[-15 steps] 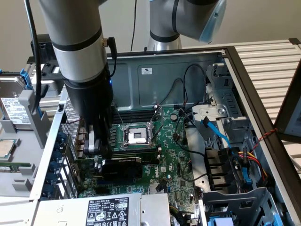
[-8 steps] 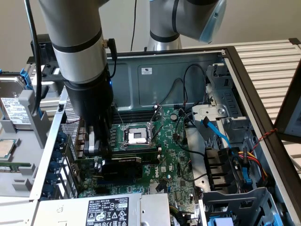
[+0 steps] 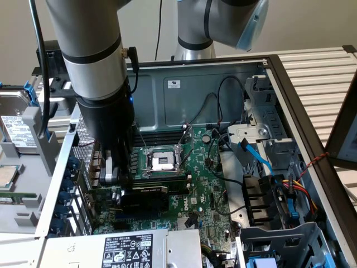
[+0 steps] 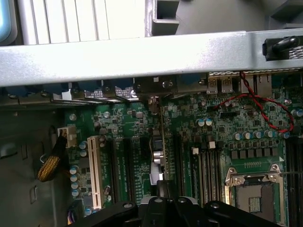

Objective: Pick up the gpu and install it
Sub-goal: 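Press down on the gpu until it lock into place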

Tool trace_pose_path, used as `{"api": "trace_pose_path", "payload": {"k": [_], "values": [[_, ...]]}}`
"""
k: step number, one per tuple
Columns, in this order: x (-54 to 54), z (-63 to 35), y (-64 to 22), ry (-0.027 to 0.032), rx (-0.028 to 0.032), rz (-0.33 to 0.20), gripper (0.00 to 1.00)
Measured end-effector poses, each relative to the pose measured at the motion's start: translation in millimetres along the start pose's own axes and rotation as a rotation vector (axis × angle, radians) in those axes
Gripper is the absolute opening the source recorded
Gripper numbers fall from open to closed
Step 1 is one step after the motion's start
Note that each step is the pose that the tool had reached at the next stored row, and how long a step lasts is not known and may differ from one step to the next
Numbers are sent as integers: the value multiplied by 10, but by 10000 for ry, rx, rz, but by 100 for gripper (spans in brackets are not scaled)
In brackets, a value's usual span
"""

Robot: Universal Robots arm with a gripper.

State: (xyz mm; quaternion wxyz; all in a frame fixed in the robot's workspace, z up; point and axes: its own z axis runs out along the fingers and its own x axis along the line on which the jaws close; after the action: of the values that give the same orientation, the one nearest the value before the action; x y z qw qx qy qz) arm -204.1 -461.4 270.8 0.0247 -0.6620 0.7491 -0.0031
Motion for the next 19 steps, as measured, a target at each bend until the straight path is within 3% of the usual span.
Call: {"api": "trace_pose_path", "payload": {"k": [19], "values": [[4, 25, 11, -83, -4, 10, 11]]}}
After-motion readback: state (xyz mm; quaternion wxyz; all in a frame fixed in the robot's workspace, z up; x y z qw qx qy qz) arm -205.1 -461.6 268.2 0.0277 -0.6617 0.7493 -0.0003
